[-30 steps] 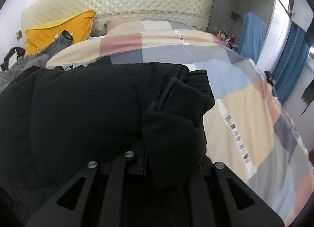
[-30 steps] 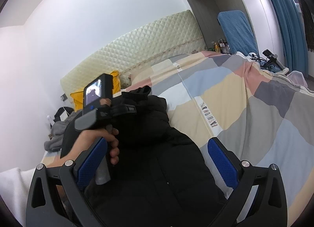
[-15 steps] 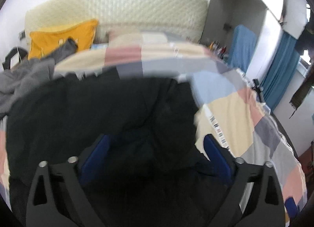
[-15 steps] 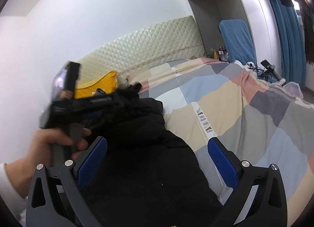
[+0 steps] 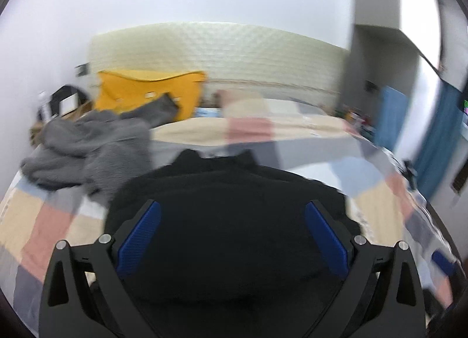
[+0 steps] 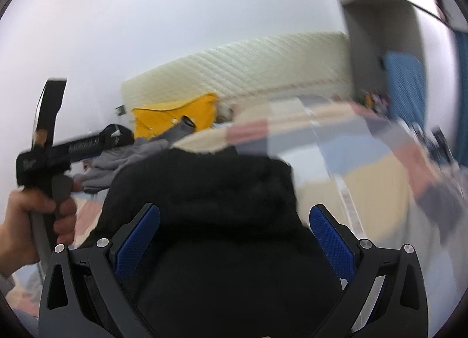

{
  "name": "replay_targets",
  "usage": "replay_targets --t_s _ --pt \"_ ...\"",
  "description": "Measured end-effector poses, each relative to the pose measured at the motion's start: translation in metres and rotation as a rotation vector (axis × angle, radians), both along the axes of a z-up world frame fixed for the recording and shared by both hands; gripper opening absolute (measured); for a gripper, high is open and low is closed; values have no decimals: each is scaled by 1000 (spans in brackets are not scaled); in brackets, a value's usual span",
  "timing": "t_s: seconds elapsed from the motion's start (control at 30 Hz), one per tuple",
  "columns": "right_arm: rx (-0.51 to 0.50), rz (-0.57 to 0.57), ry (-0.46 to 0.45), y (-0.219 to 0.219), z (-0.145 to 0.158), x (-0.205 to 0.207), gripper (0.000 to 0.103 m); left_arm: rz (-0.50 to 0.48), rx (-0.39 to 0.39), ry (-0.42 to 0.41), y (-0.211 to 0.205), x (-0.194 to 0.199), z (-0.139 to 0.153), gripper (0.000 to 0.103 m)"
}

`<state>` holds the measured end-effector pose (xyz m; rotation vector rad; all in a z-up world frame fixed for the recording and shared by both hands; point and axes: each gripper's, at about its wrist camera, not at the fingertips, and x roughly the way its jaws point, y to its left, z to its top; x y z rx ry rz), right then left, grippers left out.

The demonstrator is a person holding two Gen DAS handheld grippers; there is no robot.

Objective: Fold large clothes
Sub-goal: 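Open the left tool and press the folded sleeve flat onto the jacket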

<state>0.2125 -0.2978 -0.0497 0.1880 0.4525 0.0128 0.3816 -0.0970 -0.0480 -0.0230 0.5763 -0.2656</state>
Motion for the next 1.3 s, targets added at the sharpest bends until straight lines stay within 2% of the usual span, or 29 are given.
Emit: replay_targets --t_s 0.17,0.27,0.4,0.5,0.6,0.8,1.3 --pt "-40 62 26 11 -6 79 99 100 -4 38 35 40 -23 99" --pt "-33 69 53 15 -21 122 99 119 6 44 45 57 -38 99" --pt "5 77 102 20 -51 171 99 112 58 56 46 83 -65 99" --pt "12 69 181 23 -84 205 99 89 109 88 39 97 -87 99" --pt "13 76 179 24 -99 219 102 80 141 65 33 107 -103 99" --pt "-86 104 176 31 -120 233 103 66 114 59 33 123 -124 99" --pt "-110 113 160 30 -158 267 103 63 89 74 27 158 -160 101"
